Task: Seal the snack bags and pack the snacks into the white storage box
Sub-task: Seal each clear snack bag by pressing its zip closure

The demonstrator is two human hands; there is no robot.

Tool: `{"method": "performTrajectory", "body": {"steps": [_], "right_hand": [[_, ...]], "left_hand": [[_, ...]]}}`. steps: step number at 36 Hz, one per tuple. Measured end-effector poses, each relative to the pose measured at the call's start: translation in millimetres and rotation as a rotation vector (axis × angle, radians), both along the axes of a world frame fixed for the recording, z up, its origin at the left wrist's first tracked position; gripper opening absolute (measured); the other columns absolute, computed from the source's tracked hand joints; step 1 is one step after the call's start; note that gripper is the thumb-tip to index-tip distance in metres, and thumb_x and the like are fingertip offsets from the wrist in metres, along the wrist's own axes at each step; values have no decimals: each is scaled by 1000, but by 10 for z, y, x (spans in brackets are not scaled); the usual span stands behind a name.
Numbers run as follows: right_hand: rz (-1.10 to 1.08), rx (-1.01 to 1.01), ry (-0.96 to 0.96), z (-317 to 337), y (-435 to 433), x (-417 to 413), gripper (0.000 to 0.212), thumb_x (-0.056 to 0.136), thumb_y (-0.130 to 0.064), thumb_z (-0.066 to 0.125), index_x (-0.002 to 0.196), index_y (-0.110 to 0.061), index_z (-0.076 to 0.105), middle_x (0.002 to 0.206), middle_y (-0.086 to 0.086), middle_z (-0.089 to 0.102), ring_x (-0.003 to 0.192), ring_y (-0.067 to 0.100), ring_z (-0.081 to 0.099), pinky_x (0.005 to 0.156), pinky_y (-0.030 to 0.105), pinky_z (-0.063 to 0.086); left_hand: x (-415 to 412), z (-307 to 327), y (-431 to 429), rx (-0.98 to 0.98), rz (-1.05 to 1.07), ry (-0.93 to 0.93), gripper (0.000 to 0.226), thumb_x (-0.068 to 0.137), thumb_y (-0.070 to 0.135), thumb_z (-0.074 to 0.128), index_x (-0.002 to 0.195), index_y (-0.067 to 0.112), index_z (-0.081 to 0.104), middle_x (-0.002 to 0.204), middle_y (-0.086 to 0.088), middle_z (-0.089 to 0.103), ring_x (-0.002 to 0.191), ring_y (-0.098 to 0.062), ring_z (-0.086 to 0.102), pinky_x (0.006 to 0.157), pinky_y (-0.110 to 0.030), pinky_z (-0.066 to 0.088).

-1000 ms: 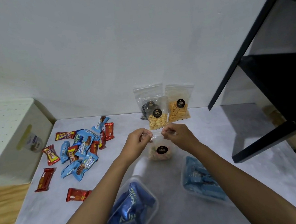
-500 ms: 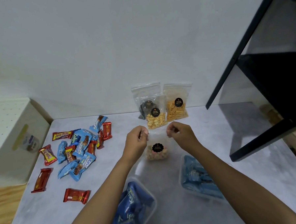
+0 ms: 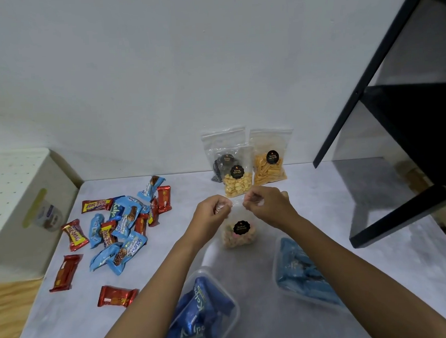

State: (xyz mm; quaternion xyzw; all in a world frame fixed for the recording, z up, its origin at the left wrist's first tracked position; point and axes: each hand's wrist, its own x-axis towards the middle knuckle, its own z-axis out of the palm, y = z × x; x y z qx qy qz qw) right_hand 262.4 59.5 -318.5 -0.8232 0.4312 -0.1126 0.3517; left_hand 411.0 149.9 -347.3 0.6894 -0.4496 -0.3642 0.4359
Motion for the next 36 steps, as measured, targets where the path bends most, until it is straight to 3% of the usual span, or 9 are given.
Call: {"method": "performTrajectory", "body": {"steps": [6,10,15,22,26,29,33,36], "right_hand": [[15,-6,-44,58,51,58,9,82,-27,63,74,-29,59,74,-13,61,80,11,58,90,37,30],[18,-18,-33,49,68,81,10,82,-22,61,73,-25,57,73,-9,60,77,16,56,94,41,36],[47,28,-34,43,29,50,9,81,-30,64,74,-31,58,72,-16,59,78,14,58,90,49,45],[-3,-4,-95,3,82,78,10,78,-26,66,68,-27,62,72,-5,66,75,20,61,86,51,47],[-3,-13,-42,-13,99,122,13,80,-25,65,68,-29,60,74,-7,65,79,18,61,89,43,43],[47,74,-17,-3,19,108,14,80,-24,66,69,-32,62,79,-8,66,80,14,60,83,40,47],[63,181,-102,54,-100,28,8,80,-4,68,84,-9,72,83,2,68,72,0,57,66,5,45],[35,191,-126,79,-124,-19,10,80,-2,69,89,-4,73,82,1,67,70,-4,57,64,1,42]], "left_hand": [[-42,43,-16,1,-25,-30,8,91,13,53,87,11,60,76,5,57,66,-2,52,59,-11,41],[-62,38,-27,27,-28,-33,8,91,12,52,89,11,60,78,5,56,72,-7,51,67,-22,43],[-30,42,1,28,-37,-4,9,92,14,53,90,11,61,79,0,60,72,-11,55,70,-28,46],[-47,67,-9,33,-65,16,9,91,11,53,89,13,62,80,0,61,70,-9,56,70,-28,48],[-28,46,-15,37,-60,-29,9,89,9,54,88,13,62,81,3,59,73,-8,55,71,-27,46],[9,44,-10,25,-97,-83,7,90,13,55,88,16,62,80,6,59,74,-7,56,69,-23,46],[77,65,-13,-60,-91,-172,7,90,20,59,89,18,65,83,8,58,78,-2,54,67,-9,40],[113,62,-16,-96,-55,-188,9,86,17,63,90,16,71,85,6,60,80,-2,55,67,-7,38]]}}
